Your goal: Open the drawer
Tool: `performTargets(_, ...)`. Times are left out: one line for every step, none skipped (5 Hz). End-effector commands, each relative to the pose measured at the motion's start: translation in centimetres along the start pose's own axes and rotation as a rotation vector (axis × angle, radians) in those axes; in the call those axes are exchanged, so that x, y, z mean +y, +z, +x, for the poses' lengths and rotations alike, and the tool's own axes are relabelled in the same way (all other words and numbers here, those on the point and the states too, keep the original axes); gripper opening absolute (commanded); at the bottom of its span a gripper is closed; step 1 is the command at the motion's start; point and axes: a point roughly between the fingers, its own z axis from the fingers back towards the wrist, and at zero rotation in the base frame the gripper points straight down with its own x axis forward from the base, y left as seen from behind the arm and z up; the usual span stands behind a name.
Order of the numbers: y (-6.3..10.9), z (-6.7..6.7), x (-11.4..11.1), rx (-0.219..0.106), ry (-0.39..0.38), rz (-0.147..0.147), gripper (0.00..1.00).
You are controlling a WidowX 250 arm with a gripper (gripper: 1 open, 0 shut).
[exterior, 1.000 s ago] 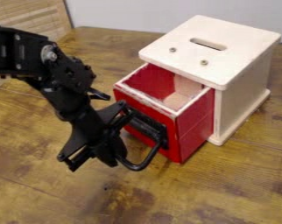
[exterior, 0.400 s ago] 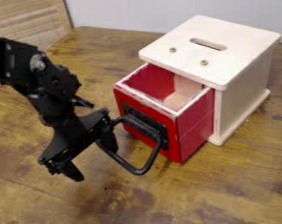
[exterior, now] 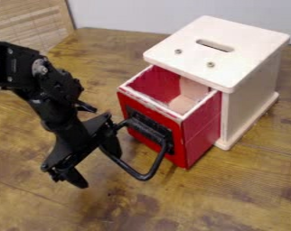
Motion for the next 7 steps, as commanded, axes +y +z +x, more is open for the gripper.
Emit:
performTargets(1.0, 2.6, -0.1, -0.049, 0.095, -0.027, 1.0)
performTargets(1.0, 2.6, -0.4, -0.051, 0.121, -0.032, 1.0)
performTargets(1.0, 2.4, -1.2, -0.044, 0.113, -0.037, 1.0)
performTargets(1.2, 2.2, -2.0, -0.037, 0.103, -0.044, 1.0)
performTargets(1.8, 2.0, -2.4, -0.033, 0.105, -0.053, 1.0)
performTargets(1.9, 2.9, -2.8, -0.036, 0.128, -0.06, 1.0)
performTargets(2.4, 3.8, -3.3, -0.036, 0.156, -0.072, 1.0)
